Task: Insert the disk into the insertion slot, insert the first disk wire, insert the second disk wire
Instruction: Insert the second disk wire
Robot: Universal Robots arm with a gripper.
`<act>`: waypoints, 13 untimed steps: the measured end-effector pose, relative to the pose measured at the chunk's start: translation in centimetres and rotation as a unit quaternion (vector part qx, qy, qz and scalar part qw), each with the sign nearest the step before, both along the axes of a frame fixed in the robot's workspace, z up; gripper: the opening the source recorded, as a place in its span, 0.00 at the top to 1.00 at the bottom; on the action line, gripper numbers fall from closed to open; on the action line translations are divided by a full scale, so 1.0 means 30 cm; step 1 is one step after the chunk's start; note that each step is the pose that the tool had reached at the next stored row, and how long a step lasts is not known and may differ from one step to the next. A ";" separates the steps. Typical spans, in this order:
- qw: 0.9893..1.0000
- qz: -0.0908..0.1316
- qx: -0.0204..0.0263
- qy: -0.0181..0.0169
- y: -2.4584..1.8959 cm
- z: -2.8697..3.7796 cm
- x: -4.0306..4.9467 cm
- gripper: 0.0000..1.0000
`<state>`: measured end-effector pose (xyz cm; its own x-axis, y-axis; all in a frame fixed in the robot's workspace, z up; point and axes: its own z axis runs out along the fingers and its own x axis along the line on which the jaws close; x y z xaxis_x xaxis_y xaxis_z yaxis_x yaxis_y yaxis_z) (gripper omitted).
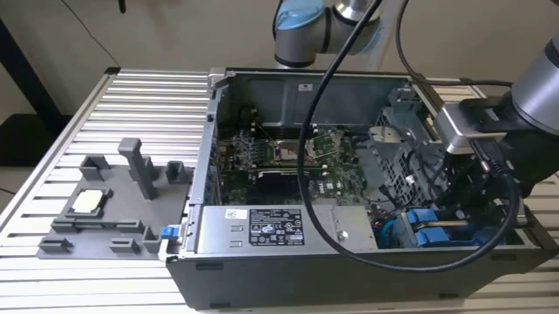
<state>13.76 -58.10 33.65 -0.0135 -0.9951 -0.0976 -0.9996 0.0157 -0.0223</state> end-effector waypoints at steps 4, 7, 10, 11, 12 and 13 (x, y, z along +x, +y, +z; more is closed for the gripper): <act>1.000 0.000 0.002 0.000 -0.003 0.028 0.000 0.70; 1.000 0.000 0.004 0.000 -0.003 0.061 0.000 0.70; 1.000 0.000 0.004 0.000 -0.003 0.106 0.000 0.70; 1.000 0.000 0.004 0.000 -0.003 0.121 0.000 0.70; 1.000 0.000 0.004 0.000 -0.003 0.137 0.000 0.70; 1.000 0.000 0.004 0.000 -0.003 0.151 0.000 0.70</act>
<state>13.76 -58.18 38.18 -0.0135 -0.9943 -0.1059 -0.9996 0.0159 -0.0222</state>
